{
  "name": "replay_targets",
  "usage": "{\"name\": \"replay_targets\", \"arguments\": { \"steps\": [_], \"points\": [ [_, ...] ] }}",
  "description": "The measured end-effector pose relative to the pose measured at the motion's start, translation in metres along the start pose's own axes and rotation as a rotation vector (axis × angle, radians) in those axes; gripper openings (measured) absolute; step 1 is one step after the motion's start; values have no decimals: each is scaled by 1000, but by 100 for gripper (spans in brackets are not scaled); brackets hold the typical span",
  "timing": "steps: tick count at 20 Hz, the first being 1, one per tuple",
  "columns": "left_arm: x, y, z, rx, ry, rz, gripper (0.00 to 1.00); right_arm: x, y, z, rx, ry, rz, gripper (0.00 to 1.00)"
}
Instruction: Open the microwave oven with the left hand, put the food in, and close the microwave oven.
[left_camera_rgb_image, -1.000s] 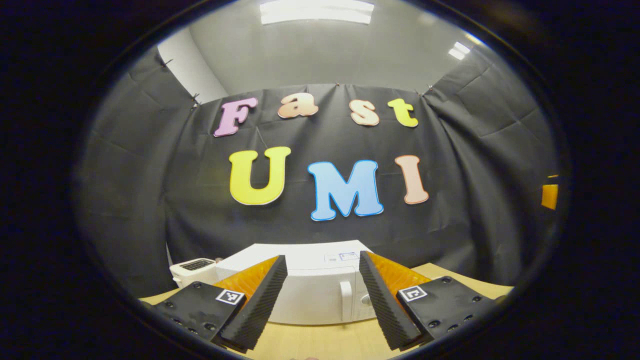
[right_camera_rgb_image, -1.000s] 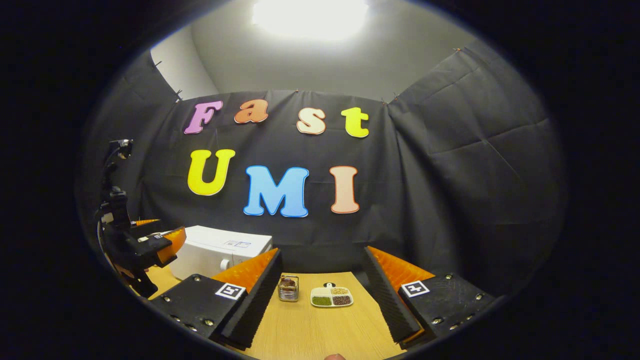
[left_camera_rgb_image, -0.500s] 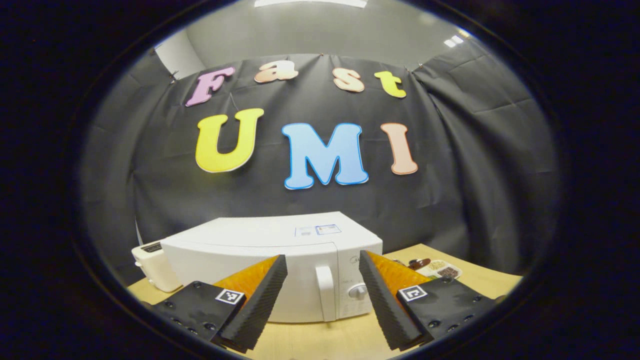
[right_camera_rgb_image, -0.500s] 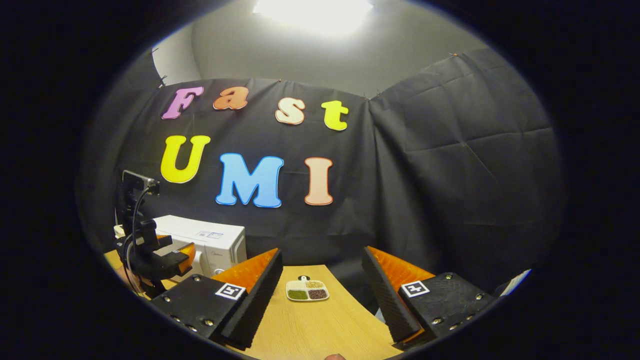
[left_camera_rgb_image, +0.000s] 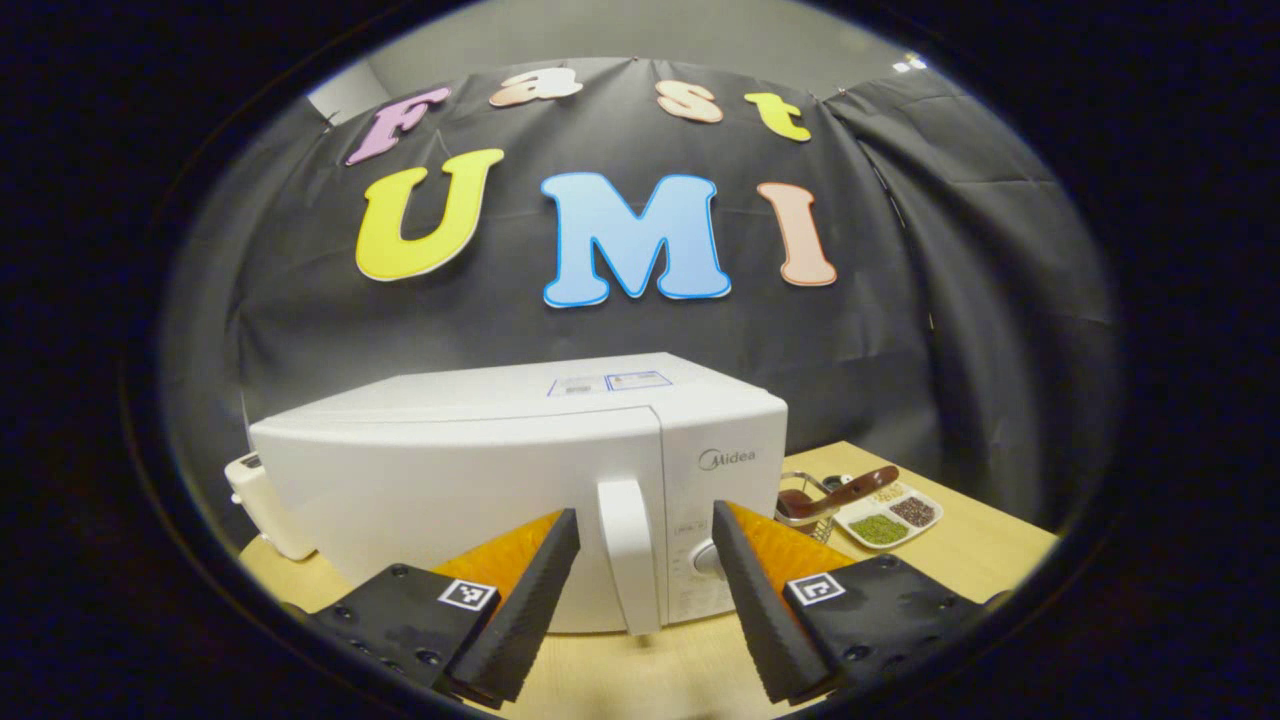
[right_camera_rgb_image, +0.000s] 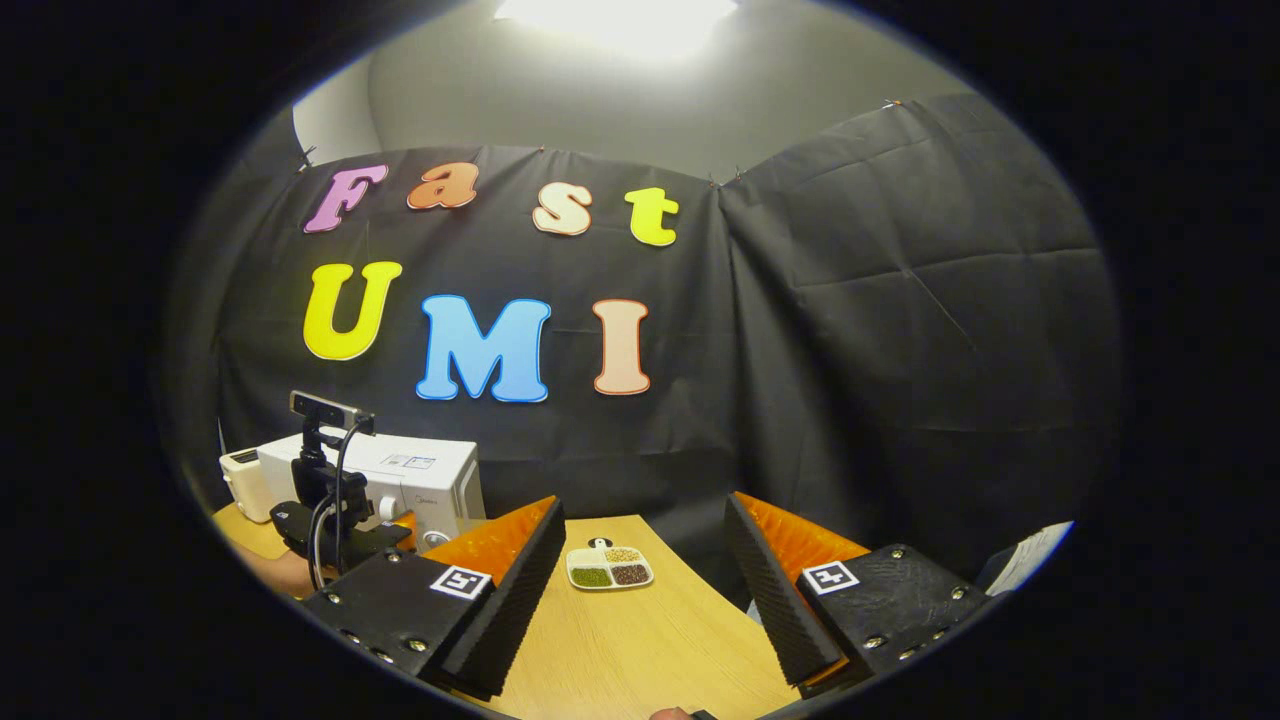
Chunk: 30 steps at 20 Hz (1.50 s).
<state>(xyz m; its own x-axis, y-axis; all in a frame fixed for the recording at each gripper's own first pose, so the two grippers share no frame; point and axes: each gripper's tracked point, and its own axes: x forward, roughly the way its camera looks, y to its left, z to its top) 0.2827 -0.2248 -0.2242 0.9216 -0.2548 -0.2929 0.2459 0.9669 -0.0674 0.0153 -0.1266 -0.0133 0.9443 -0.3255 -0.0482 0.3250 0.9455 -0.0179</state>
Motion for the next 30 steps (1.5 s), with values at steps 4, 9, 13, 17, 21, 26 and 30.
{"name": "replay_targets", "arguments": {
  "steps": [4,9,13,17,21,26,30],
  "points": [
    [13,1,-8,32,19,20,61,-4,-14,-5,37,20,-38,97],
    [14,11,-11,34,27,66,36,-5,-22,-5,54,21,-47,97],
    [12,10,-11,30,37,49,22,-7,-17,-3,41,15,-21,97],
    [10,11,-12,32,48,52,12,-9,-13,-5,18,19,4,97],
    [-32,12,-13,-3,19,65,10,-13,-15,-2,-1,4,22,97],
    [-73,18,-26,-6,50,26,10,-16,0,0,16,-13,112,97],
    [-109,28,-30,-3,50,29,10,-22,19,-3,30,-20,223,97]
  ]
}}
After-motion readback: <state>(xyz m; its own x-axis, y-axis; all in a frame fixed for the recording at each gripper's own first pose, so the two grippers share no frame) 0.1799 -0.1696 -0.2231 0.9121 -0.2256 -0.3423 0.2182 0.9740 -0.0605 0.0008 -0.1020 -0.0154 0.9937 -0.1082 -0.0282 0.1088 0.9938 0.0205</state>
